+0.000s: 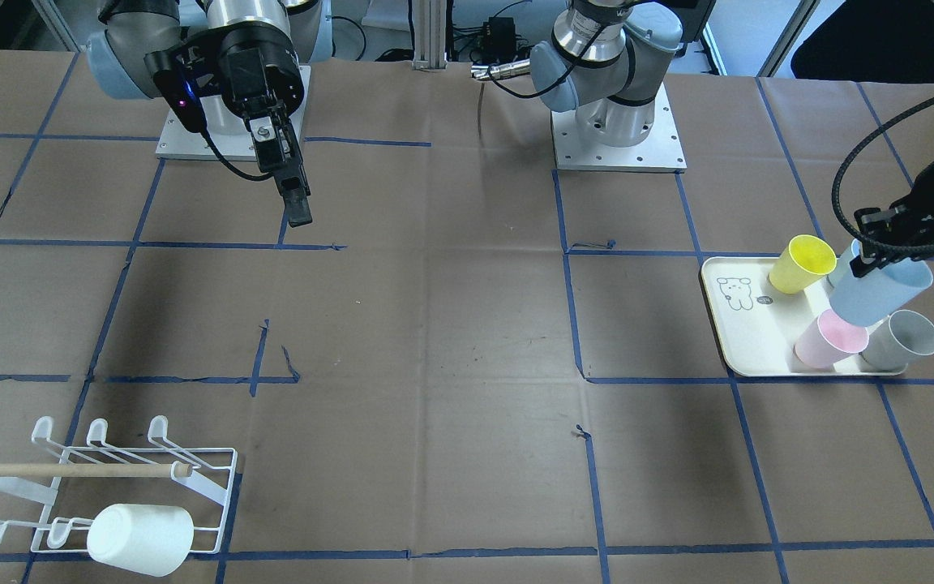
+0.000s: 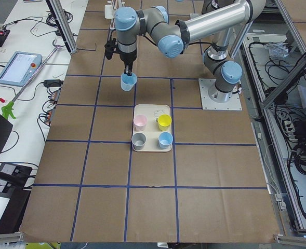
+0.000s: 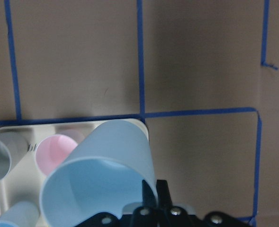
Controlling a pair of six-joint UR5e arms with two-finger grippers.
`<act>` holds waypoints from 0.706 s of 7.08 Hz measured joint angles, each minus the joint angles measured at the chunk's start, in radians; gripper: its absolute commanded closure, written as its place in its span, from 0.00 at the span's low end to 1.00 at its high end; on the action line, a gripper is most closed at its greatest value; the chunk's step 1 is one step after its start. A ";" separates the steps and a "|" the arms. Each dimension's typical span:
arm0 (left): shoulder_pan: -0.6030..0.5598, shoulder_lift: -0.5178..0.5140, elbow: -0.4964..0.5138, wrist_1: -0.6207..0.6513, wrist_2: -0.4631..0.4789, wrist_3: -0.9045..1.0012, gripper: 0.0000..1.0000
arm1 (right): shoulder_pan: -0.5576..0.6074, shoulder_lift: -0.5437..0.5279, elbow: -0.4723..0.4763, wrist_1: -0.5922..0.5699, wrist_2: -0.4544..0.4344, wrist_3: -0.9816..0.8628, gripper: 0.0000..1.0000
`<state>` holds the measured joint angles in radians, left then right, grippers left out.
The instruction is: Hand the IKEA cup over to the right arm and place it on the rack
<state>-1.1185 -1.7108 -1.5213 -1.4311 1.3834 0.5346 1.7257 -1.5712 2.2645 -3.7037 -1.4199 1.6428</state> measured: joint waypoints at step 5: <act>-0.052 0.058 -0.178 0.404 -0.617 0.169 1.00 | 0.001 -0.002 -0.007 0.082 0.083 0.001 0.00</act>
<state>-1.1710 -1.6530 -1.6996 -1.0269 0.7668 0.7034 1.7267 -1.5733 2.2575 -3.6213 -1.3372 1.6434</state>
